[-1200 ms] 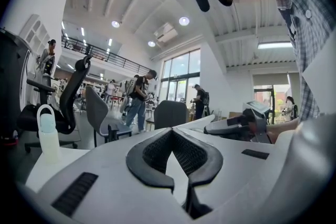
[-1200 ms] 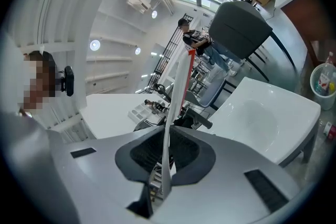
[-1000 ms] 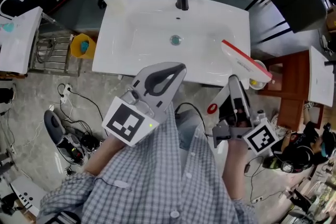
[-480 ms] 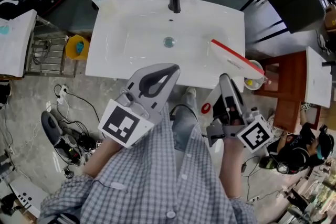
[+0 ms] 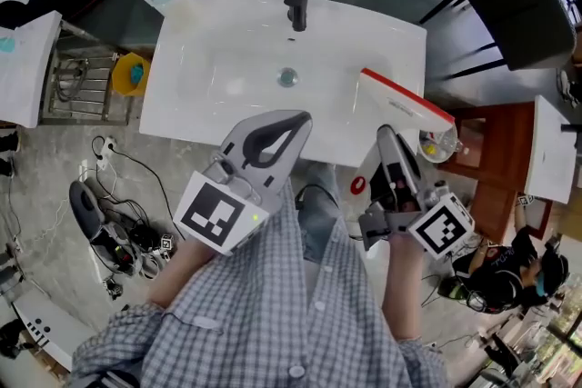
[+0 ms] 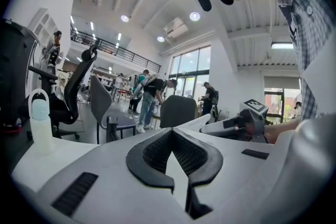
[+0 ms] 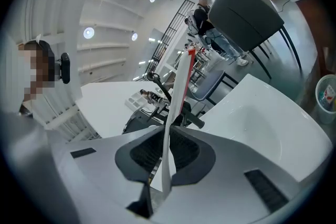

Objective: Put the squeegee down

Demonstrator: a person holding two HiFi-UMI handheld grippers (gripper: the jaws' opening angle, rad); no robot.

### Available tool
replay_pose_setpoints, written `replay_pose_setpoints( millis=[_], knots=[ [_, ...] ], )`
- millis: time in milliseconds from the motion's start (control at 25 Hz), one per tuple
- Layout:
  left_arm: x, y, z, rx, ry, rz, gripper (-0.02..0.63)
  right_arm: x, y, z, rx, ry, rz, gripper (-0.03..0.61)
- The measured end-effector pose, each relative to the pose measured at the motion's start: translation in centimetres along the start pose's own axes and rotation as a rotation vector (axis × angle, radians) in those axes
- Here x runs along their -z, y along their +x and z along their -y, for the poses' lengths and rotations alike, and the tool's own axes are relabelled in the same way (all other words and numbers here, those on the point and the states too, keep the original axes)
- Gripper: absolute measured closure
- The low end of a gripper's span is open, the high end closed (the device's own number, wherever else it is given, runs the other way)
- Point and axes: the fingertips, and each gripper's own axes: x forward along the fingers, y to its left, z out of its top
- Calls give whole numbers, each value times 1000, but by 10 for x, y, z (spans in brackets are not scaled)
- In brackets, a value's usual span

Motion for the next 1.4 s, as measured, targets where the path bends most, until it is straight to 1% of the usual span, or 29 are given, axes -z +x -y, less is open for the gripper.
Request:
replay_pose_setpoints(
  millis=[320, 520, 680, 920, 1120, 1200, 1400],
  knots=[
    [-5, 26, -13, -44, -7, 7, 612, -14, 26, 30, 23, -47, -102, 551],
    [-8, 34, -24, -94, -19, 15, 612, -20, 42, 49, 31, -85, -189, 551],
    [-7, 39, -33, -137, -36, 18, 612, -24, 57, 65, 21, -110, -257, 551],
    [-2, 47, -36, -187, -51, 14, 612, -31, 75, 87, -24, -155, -365, 551],
    [-2, 55, -38, -222, -64, 12, 612, -35, 87, 111, -21, -226, -479, 551],
    [-1, 59, -40, -235, -67, 12, 612, -36, 94, 119, -37, -255, -520, 551],
    [3, 64, -39, -267, -69, 11, 612, -36, 100, 137, -43, -303, -610, 551]
  ],
)
